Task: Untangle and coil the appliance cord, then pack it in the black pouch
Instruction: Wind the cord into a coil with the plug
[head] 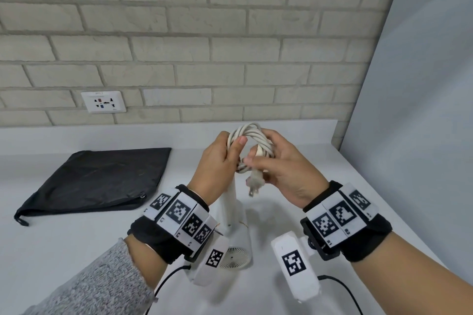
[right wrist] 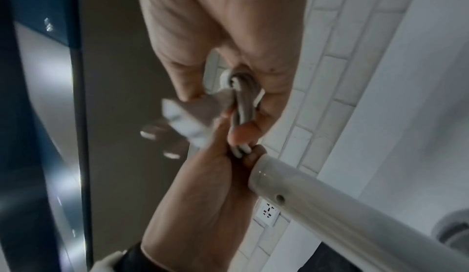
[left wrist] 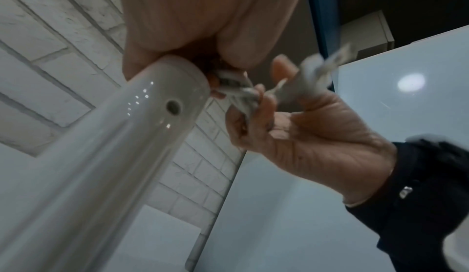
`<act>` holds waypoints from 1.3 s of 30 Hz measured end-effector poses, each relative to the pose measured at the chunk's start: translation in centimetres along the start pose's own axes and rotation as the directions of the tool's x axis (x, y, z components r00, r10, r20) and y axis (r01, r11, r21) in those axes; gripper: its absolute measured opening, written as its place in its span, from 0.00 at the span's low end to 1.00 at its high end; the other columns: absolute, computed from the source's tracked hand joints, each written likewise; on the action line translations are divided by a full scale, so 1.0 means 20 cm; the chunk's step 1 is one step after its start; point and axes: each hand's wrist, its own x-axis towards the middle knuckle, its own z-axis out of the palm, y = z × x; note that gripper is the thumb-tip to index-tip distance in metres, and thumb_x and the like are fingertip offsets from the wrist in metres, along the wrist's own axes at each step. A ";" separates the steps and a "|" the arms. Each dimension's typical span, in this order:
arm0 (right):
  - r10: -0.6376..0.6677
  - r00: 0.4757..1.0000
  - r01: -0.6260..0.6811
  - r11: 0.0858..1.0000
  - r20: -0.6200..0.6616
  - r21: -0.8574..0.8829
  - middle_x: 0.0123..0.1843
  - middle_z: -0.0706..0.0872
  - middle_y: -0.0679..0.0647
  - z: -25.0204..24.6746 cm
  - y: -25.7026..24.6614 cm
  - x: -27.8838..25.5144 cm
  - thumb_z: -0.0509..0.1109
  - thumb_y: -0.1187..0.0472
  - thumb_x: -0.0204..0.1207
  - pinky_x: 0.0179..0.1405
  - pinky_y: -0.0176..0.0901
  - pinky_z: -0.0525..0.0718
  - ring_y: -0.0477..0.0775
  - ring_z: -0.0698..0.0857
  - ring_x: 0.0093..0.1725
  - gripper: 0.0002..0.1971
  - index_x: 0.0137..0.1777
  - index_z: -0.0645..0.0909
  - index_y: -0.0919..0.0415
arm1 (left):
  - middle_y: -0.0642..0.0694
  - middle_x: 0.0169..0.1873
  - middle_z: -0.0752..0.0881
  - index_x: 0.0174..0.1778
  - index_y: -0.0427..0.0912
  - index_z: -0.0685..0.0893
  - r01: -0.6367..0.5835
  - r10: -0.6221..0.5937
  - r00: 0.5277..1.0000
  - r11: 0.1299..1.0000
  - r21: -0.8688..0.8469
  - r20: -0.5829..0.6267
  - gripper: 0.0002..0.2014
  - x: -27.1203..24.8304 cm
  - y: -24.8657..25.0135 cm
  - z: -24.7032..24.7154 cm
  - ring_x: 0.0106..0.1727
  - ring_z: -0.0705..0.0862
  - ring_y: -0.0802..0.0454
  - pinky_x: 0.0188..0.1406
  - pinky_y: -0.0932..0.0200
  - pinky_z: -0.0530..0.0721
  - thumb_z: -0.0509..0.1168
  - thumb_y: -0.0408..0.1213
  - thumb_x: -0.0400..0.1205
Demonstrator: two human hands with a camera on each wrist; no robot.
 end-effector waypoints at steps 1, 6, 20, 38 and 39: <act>0.008 1.000 -0.009 0.998 -0.028 -0.059 0.45 0.80 0.56 -0.01 0.01 0.00 0.70 0.73 0.71 0.32 0.44 0.87 0.60 0.85 0.42 0.24 0.66 0.73 0.57 | 0.49 0.27 0.76 0.39 0.37 0.72 0.006 -0.006 1.000 1.000 -0.004 -0.010 0.15 0.00 0.00 -0.01 0.28 0.74 0.56 0.26 0.70 0.71 0.57 0.46 0.83; -0.069 0.997 0.055 0.932 -0.027 -0.359 0.50 0.83 0.58 -0.03 -0.02 0.00 0.67 0.71 0.74 0.41 0.57 0.86 0.64 0.89 0.41 0.22 0.68 0.72 0.60 | 0.47 0.28 0.75 0.38 0.36 0.71 0.154 -0.159 0.987 0.983 -0.103 -0.040 0.17 0.01 -0.03 -0.08 0.27 0.72 0.53 0.27 0.63 0.73 0.58 0.48 0.82; -0.218 0.976 0.185 0.859 -0.014 -0.477 0.59 0.76 0.45 0.27 0.40 0.00 0.75 0.57 0.69 0.54 0.37 0.80 0.46 0.80 0.55 0.39 0.75 0.55 0.46 | 0.45 0.32 0.76 0.36 0.40 0.76 0.486 -0.512 0.856 0.746 -0.456 0.074 0.12 -0.06 -0.16 -0.35 0.35 0.74 0.49 0.47 0.49 0.71 0.58 0.43 0.83; 0.352 0.904 0.308 -0.146 0.242 -0.940 0.51 0.88 0.54 0.26 0.59 0.17 0.72 0.62 0.65 0.50 0.42 0.72 0.58 0.83 0.54 0.14 0.51 0.81 0.56 | 0.40 0.36 0.84 0.38 0.35 0.79 0.820 -0.818 0.519 0.559 0.127 0.250 0.08 -0.31 -0.69 -0.58 0.32 0.81 0.49 0.29 0.61 0.79 0.66 0.36 0.79; 0.368 0.899 0.315 -0.170 0.236 -0.934 0.50 0.88 0.54 0.26 0.59 0.18 0.72 0.62 0.65 0.50 0.43 0.73 0.58 0.83 0.54 0.12 0.50 0.81 0.56 | 0.38 0.39 0.85 0.42 0.33 0.79 0.827 -0.826 0.500 0.545 0.142 0.258 0.09 -0.32 -0.70 -0.57 0.33 0.82 0.48 0.32 0.59 0.81 0.66 0.36 0.79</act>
